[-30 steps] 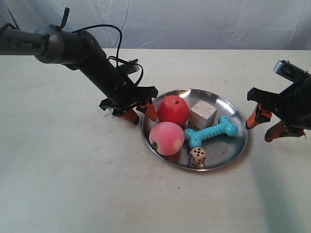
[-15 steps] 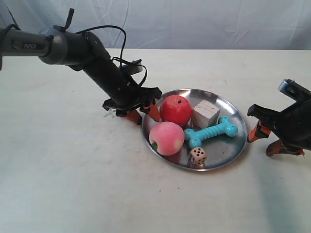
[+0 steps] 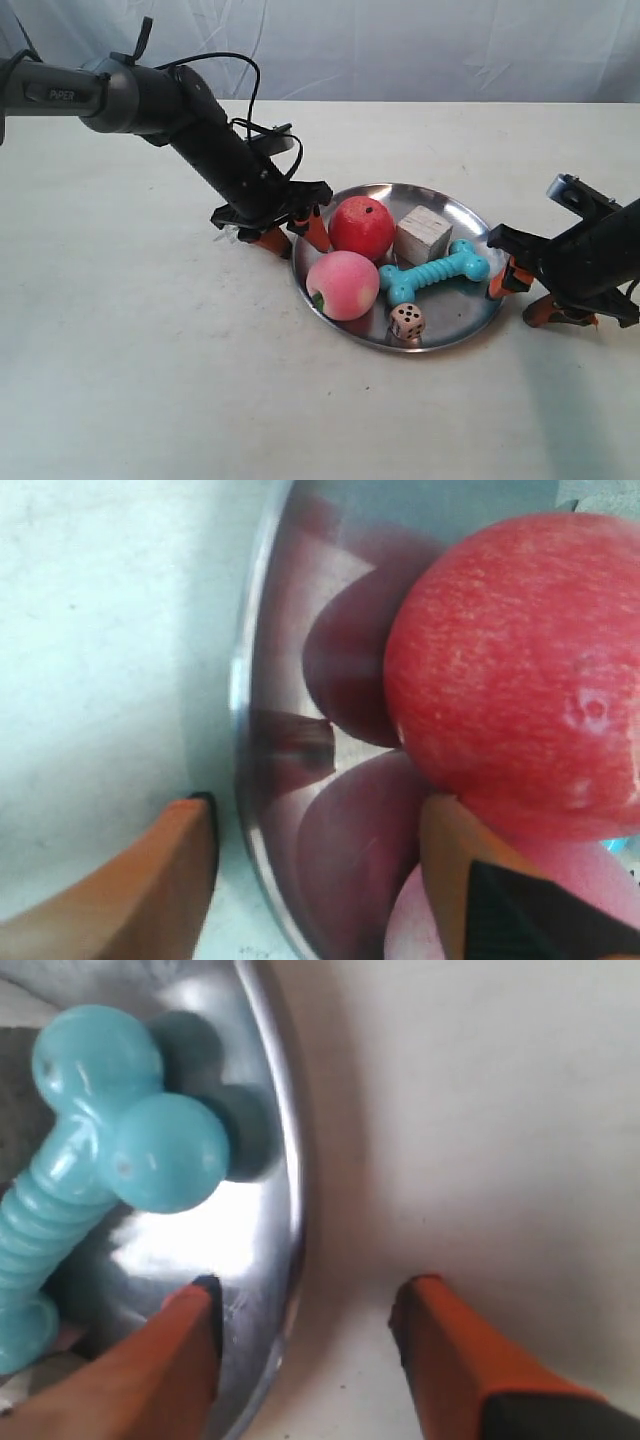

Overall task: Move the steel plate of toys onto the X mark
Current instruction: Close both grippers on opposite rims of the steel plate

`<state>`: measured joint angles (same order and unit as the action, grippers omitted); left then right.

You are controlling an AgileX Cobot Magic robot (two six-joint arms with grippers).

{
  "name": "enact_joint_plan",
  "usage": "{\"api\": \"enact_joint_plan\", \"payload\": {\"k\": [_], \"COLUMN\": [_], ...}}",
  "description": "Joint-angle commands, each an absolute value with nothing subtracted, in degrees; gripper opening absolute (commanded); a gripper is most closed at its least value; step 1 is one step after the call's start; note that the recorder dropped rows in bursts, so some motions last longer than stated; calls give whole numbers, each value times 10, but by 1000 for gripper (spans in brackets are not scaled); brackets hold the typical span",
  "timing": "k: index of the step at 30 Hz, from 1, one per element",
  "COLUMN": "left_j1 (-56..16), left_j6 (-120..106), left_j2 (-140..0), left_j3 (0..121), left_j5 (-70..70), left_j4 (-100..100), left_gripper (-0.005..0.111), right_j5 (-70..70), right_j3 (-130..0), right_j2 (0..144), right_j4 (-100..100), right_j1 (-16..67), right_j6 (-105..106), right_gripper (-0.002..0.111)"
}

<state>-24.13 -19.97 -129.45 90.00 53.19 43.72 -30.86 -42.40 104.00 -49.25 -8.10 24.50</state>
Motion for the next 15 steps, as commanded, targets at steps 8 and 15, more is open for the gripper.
{"api": "enact_joint_plan", "payload": {"k": [8, 15], "left_j1": [-253, -265], "left_j6": [-198, -198], "left_j2": [-1297, -1297], "left_j3": [903, 903], "left_j5": [525, 514], "left_j4": [437, 434], "left_gripper": [57, 45], "right_j5": [-318, -317], "right_j3": [-420, -420], "right_j2": [1128, 1137], "right_j4": [-641, -641], "right_j1": [-79, -79], "right_j6": [392, 392], "right_gripper": [53, 50]}}
